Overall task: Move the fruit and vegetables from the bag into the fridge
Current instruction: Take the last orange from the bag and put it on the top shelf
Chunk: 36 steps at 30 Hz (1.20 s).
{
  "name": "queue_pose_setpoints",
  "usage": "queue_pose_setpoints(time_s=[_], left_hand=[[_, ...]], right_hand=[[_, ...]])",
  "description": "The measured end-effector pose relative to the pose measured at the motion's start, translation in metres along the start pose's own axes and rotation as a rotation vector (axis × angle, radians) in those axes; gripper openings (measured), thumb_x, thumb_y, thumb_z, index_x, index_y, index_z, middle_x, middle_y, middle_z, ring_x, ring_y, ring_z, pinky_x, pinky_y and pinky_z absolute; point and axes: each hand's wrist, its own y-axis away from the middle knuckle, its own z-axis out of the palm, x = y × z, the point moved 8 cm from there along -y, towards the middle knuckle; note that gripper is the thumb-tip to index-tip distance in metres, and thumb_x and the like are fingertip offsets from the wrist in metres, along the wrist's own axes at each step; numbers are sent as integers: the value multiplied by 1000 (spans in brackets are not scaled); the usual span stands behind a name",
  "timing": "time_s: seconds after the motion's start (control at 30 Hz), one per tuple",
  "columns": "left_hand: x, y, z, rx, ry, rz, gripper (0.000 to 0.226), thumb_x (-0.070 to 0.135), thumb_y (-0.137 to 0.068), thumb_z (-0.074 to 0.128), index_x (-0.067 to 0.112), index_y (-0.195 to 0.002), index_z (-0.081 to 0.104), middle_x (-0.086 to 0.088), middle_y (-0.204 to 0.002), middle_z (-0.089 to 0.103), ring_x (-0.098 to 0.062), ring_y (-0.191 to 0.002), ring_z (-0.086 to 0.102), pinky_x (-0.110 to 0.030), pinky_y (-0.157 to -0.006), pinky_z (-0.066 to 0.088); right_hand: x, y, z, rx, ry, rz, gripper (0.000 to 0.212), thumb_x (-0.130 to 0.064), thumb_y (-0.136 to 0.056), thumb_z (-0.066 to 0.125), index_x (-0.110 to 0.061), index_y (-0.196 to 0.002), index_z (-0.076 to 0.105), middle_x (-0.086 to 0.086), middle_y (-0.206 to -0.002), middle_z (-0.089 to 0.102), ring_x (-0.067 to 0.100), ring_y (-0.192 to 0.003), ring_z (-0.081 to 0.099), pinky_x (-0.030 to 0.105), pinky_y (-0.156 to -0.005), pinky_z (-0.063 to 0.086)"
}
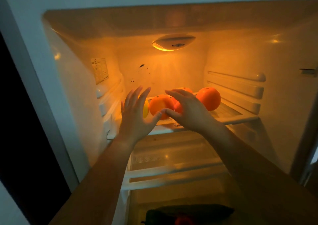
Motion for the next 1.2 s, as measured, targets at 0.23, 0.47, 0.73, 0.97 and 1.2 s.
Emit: queue_pose_setpoints(time_s=[0.23,0.47,0.73,0.97,1.2], left_hand=[[-25,-1,-6,94,97,-260,53,28,-89,49,15,-139,36,-6,-147,33,-22,-136,27,-40,-113,24],[-25,-3,-2,83,110,-259,44,28,-90,54,15,-131,45,-5,-137,43,-22,-125,39,-33,-102,32],[-26,-2,-3,111,99,-265,43,30,-90,53,18,-130,45,-4,-137,44,-21,-125,40,-32,-99,36],[-15,1,-13,153,105,-195,39,25,-88,57,15,-125,51,-6,-134,48,-21,-124,42,-34,-103,34],[20,17,-9,58,-23,165,39,31,-83,49,15,-117,57,-8,-125,55,-21,-116,44,-34,-99,37]], right_hand=[[7,-14,12,-125,93,-26,67,-50,-81,61,-28,-139,36,-3,-142,45,20,-131,37,46,-111,20],[14,-23,19,-117,162,-3,60,-49,-81,61,-27,-133,40,2,-130,55,24,-121,46,44,-106,26],[13,-18,11,-61,127,-17,67,-50,-81,62,-27,-139,36,-1,-142,43,21,-130,37,44,-110,23],[18,31,-13,143,-47,-37,55,-39,-77,71,-21,-126,54,-1,-129,54,16,-117,49,26,-91,41],[44,72,-19,178,-88,14,47,-43,-78,61,-15,-116,60,4,-116,60,18,-106,56,32,-81,55]])
